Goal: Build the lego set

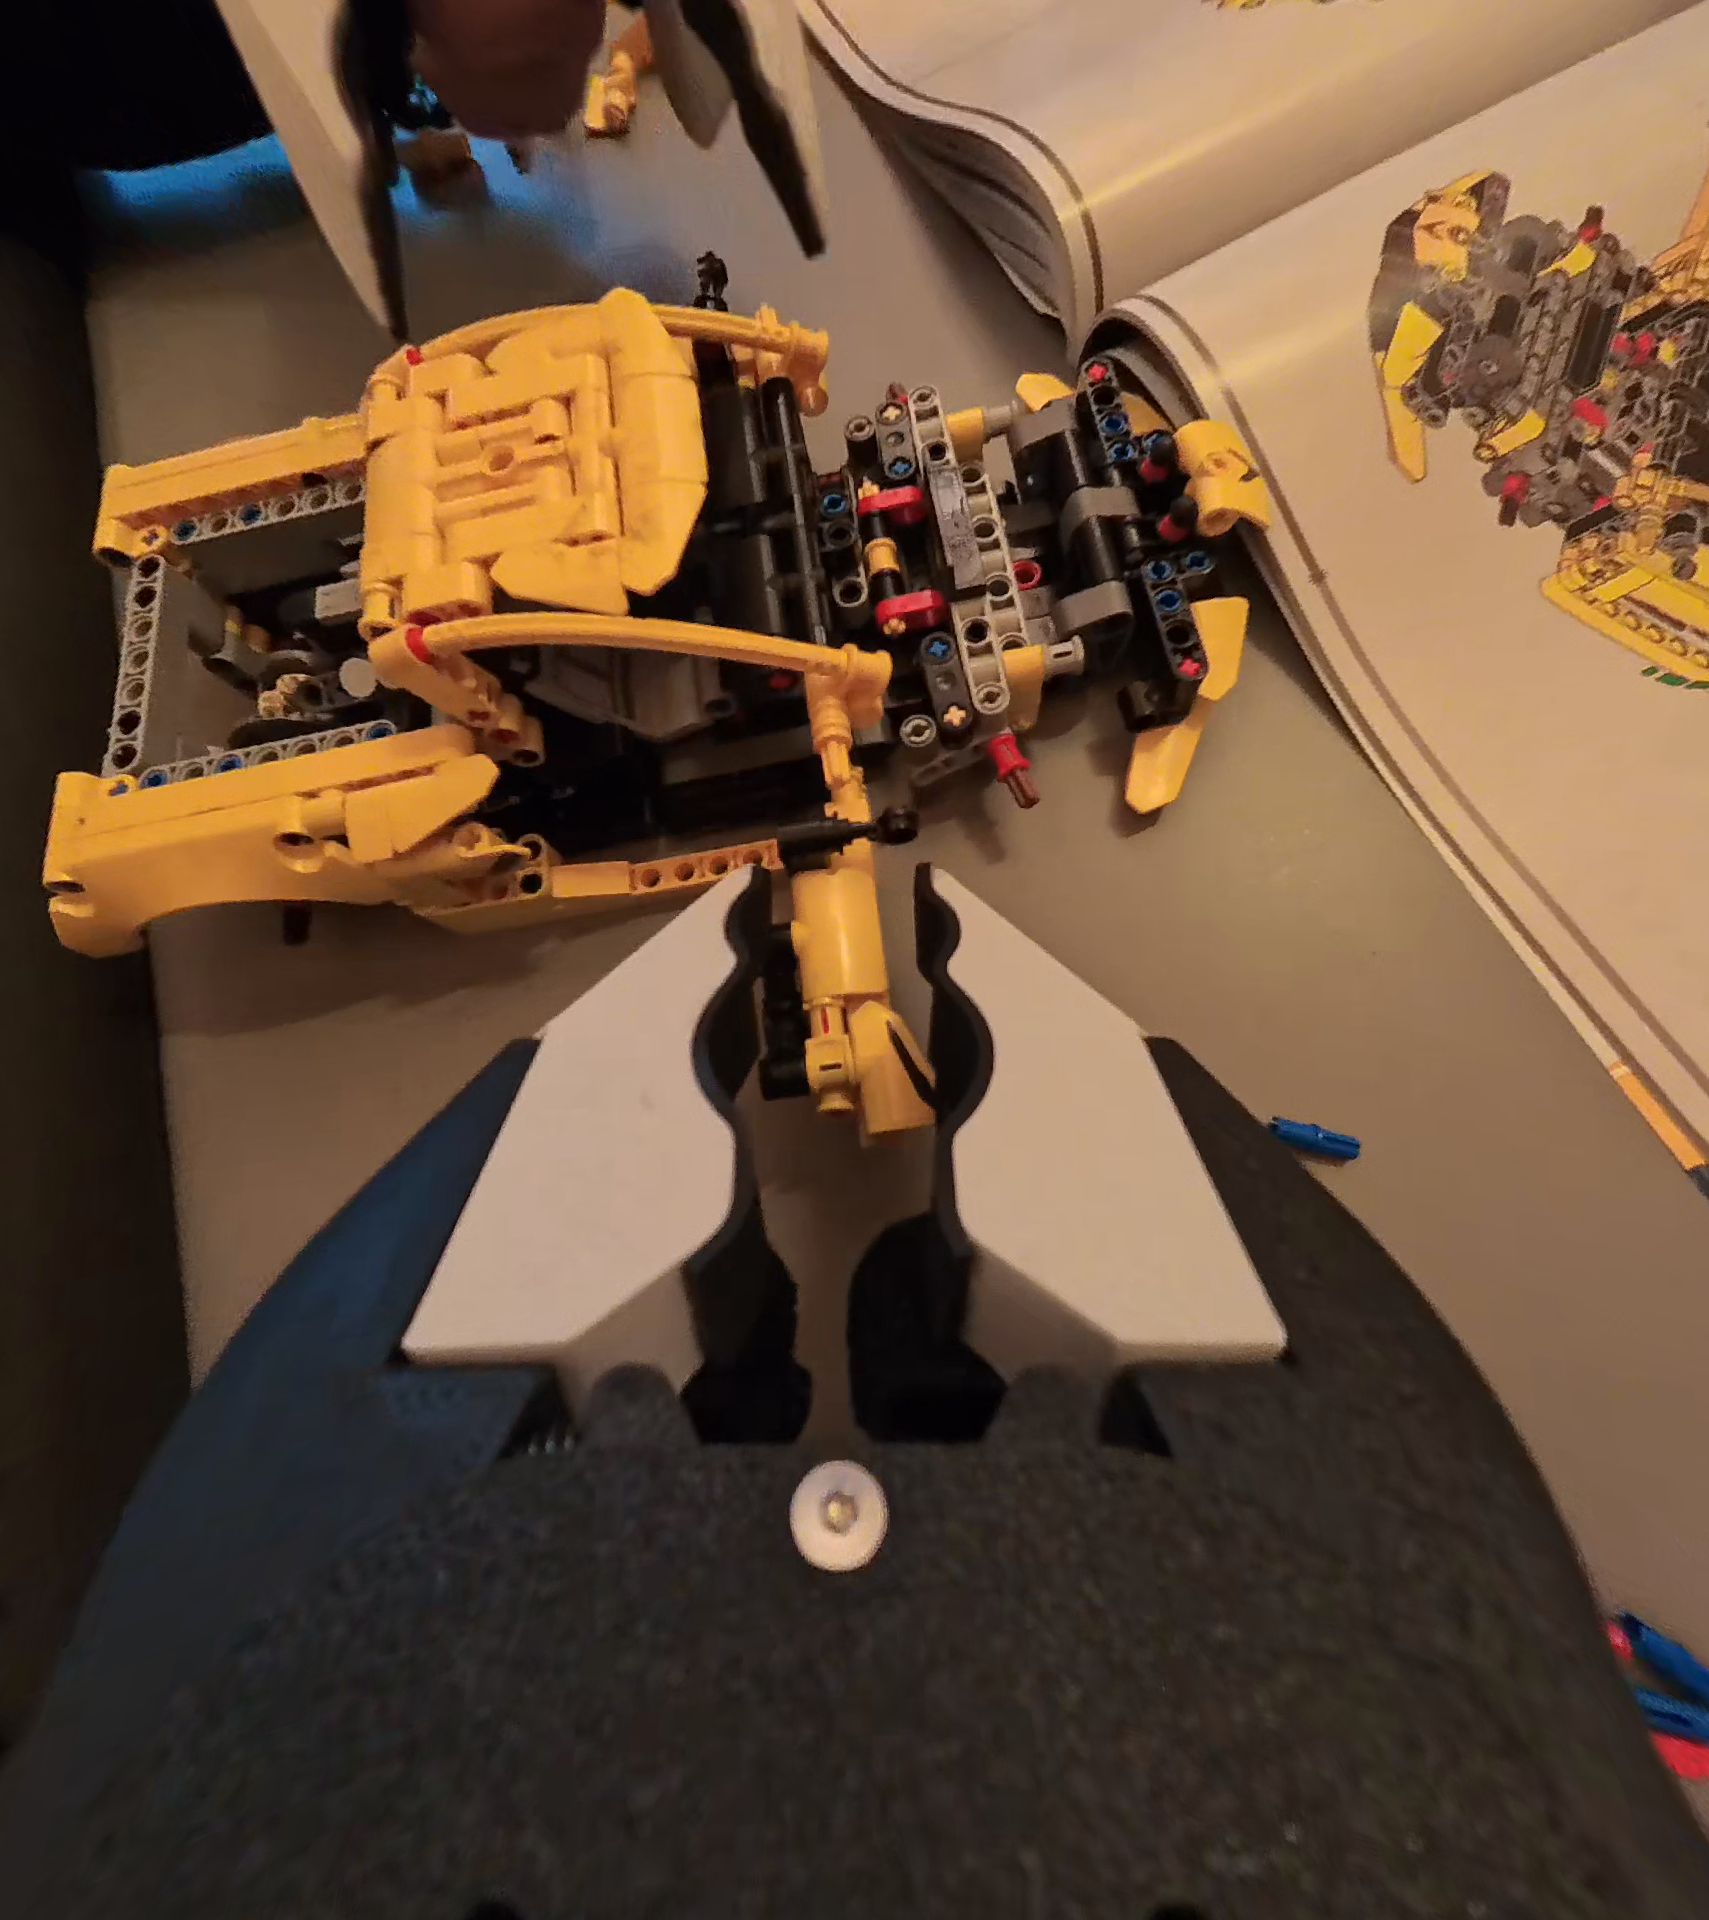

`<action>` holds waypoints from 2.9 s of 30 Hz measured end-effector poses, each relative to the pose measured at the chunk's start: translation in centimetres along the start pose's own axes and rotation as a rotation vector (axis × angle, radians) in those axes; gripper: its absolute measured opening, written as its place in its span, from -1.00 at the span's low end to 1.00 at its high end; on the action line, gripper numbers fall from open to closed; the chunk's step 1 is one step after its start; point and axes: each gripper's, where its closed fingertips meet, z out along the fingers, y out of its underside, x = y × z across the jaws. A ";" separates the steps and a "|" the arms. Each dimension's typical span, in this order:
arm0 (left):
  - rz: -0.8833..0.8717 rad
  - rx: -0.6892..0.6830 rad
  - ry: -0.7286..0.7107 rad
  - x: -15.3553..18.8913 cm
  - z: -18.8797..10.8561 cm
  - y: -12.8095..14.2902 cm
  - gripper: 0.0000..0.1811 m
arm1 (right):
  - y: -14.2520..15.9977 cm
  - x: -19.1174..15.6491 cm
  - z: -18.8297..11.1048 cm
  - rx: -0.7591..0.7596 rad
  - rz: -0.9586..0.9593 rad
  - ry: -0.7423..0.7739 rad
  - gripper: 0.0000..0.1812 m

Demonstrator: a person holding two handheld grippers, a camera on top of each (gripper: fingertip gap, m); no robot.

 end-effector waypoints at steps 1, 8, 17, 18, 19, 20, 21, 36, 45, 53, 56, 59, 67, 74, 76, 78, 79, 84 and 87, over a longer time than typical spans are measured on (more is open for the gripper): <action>-0.007 -0.017 0.003 0.0 0.4 0.4 0.02 | 0.0 0.0 0.0 0.006 -0.001 -0.003 -0.72; -0.076 -0.025 0.083 0.9 1.9 0.8 -0.01 | 0.0 -0.9 -0.4 0.038 -0.023 -0.035 -0.61; -0.089 -0.022 0.067 0.7 2.2 0.7 -0.05 | 0.6 -0.9 -0.2 0.009 -0.066 -0.014 -0.74; -0.090 -0.022 0.066 0.7 2.2 0.7 -0.05 | 0.5 -0.8 -0.2 0.003 -0.072 -0.008 -0.74; -0.091 -0.022 0.065 0.7 2.3 0.7 -0.05 | 0.5 -0.7 -0.2 -0.004 -0.082 -0.005 -0.74; -0.089 -0.023 0.065 0.7 2.3 0.6 -0.05 | 0.5 -0.7 -0.2 -0.011 -0.085 -0.010 -0.74; -0.090 -0.024 0.065 0.7 2.3 0.6 -0.05 | 0.5 -0.7 -0.2 -0.016 -0.079 -0.026 -0.74; -0.085 -0.031 0.072 0.7 2.5 0.6 -0.06 | 0.4 -0.5 -0.3 -0.050 -0.040 -0.221 -0.74; -0.080 -0.035 0.080 0.8 2.5 0.5 -0.07 | 0.3 -0.5 -0.3 -0.154 -0.092 -0.213 -0.74; -0.079 -0.043 0.089 0.9 2.6 0.5 -0.07 | 0.2 -0.5 -0.2 -0.115 -0.037 -0.289 -0.74; -0.077 -0.052 0.089 1.0 2.6 0.6 -0.07 | 0.0 -0.5 -0.1 -0.089 -0.064 -0.258 -0.74; -0.075 -0.060 0.088 1.0 2.6 0.6 -0.07 | -0.2 -0.4 0.0 -0.066 -0.019 -0.271 -0.73; -0.070 -0.073 0.085 0.9 2.6 0.6 -0.07 | 0.1 -0.6 -0.1 -0.058 0.123 -0.295 -0.71; -0.031 -0.104 0.074 0.3 1.4 0.9 -0.06 | 0.8 -3.0 -0.2 -0.104 0.171 -0.368 -0.67; 0.003 -0.111 0.022 -0.5 0.5 0.9 -0.06 | 0.9 -4.3 -0.1 -0.099 0.148 -0.401 -0.61; 0.022 -0.117 -0.036 -1.6 -0.4 0.9 -0.06 | 0.9 -5.8 -0.1 -0.071 0.109 -0.441 -0.47; 0.022 -0.118 -0.071 -2.3 -0.9 0.9 -0.06 | 0.8 -6.3 -0.2 -0.052 0.079 -0.455 -0.45; -0.003 -0.078 -0.265 -4.9 -4.0 0.6 -0.14 | -0.1 -5.7 -0.3 0.071 -0.204 -0.390 -0.43; -0.029 0.016 -0.288 -3.5 -5.7 -0.9 -0.18 | -0.9 -5.3 0.4 0.078 -0.350 -0.381 -0.42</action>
